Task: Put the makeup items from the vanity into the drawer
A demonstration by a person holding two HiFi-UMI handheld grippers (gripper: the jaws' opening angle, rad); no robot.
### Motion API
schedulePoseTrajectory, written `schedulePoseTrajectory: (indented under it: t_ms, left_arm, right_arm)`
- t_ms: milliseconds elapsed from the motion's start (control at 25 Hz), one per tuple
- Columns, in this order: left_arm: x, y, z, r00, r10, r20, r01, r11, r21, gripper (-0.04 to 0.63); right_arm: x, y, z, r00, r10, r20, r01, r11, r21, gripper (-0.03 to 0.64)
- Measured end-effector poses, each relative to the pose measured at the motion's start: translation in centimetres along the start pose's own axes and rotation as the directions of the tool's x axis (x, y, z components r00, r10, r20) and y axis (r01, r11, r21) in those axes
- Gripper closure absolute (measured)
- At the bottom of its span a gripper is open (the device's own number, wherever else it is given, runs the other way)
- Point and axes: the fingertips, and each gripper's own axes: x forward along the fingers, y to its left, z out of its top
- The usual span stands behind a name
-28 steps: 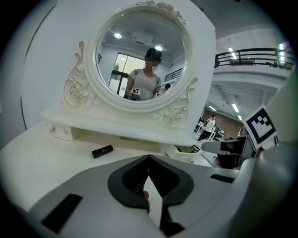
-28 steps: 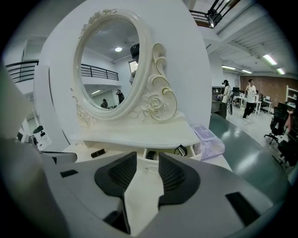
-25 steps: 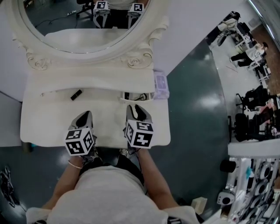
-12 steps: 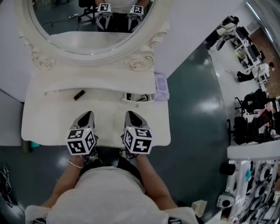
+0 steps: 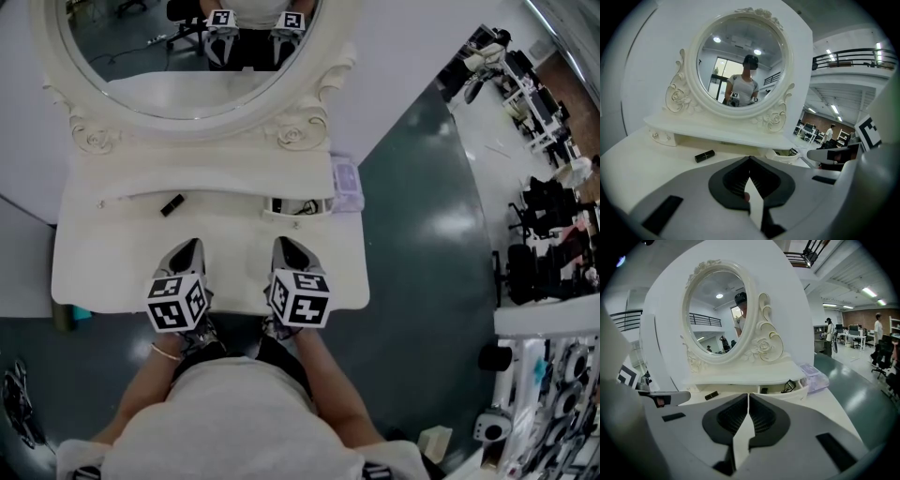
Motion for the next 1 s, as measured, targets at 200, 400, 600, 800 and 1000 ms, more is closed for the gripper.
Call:
schedulePoseTrajectory:
  t_ms: [200,400,600,800,1000]
  left_arm:
    - [-0.1,-0.5,0.2,1.0,-0.001,0.01,0.0,0.999,0.04,0.592]
    - [-0.2,-0.3,0.2,1.0,0.003,0.015,-0.003,1.0,0.002,0.592]
    - [-0.6,1.2,-0.1,0.999,0.037,0.012,-0.037,0.999,-0.023,0.593]
    - [-1.0,3.6,-0.2,0.997,0.075,0.014,-0.075,0.996,-0.048,0.592]
    - [-2.8,7.3,-0.7,0.987,0.157,0.018,-0.155,0.983,-0.094,0.592]
  right_arm:
    - [0.2,-0.3,-0.1,1.0,-0.003,-0.003,0.003,1.0,0.01,0.595]
    - [0.5,0.0,-0.1,1.0,0.008,-0.006,-0.008,1.0,0.007,0.595]
    - [1.3,0.9,-0.3,0.999,0.027,-0.023,-0.027,1.0,-0.001,0.595]
    - [2.9,3.7,-0.5,0.994,0.105,-0.032,-0.106,0.994,-0.016,0.595]
    - [5.2,8.3,-1.2,0.974,0.211,-0.084,-0.215,0.975,-0.047,0.592]
